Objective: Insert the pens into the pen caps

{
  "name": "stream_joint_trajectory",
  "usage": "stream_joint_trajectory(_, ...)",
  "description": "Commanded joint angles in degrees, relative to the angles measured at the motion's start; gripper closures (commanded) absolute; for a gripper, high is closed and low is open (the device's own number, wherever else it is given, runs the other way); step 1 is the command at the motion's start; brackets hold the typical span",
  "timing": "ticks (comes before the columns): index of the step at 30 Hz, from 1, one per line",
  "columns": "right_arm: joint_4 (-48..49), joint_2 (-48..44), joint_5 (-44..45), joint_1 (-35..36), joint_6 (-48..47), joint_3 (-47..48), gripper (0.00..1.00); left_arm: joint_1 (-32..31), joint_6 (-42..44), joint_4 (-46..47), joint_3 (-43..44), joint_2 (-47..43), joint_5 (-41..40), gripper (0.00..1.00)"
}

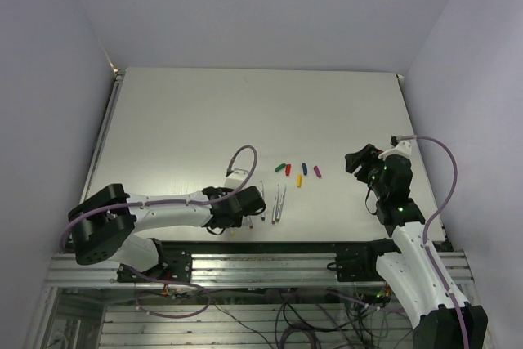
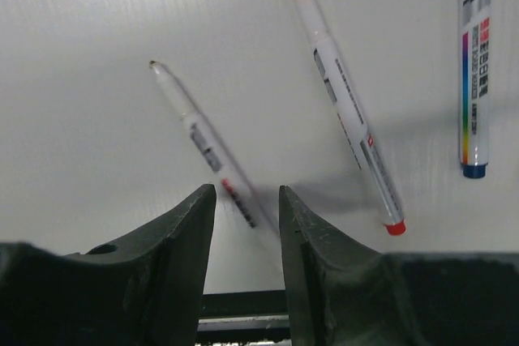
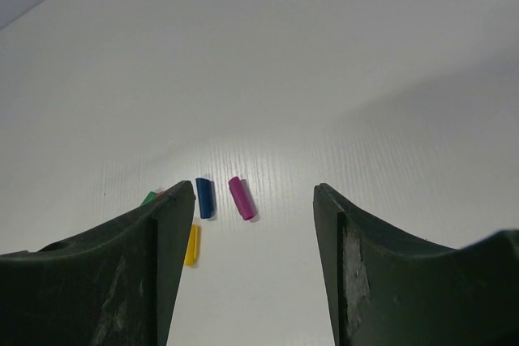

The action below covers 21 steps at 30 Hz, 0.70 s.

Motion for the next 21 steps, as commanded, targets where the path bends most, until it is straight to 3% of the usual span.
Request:
stream_joint_trajectory(1,1.12,-0.65,-0.86,-0.25,-0.38,0.04,0.39,-0.4,0.62,-3.77,-0.75,-2.0,4.68,0.51)
stream_joint_trajectory(6,0.63,-0.25,-0.97,-0.26,-0.67,0.9,0.39,-0.38,0.11,-6.63,-0.67,-1.74,5.96,0.45)
stream_joint_trajectory(9,0.34,-0.3,-0.81,-0.27,-0.9,1.2,0.39,-0.39,-0.94,-7.65,-1.31,-1.98,6.7,0.31)
stream_joint_trajectory(14,0.51,0.01,-0.77,-0.27,-0.65,0.59,0.39,-0.01,-3.52,-4.32,-4.08,-2.08,7.76,0.28)
stream_joint_trajectory(17,0.47,0.78,-0.71,-0.25,-0.6,0.58,0.39,0.17,-3.99,-2.08,-4.9,-0.7,8.97,0.36)
stream_joint_trajectory(21,-0.01,1.35,-0.24,-0.22,-0.98,1.17,0.39,0.62,-4.36,-0.34,-6.15,-0.28,10.69,0.67)
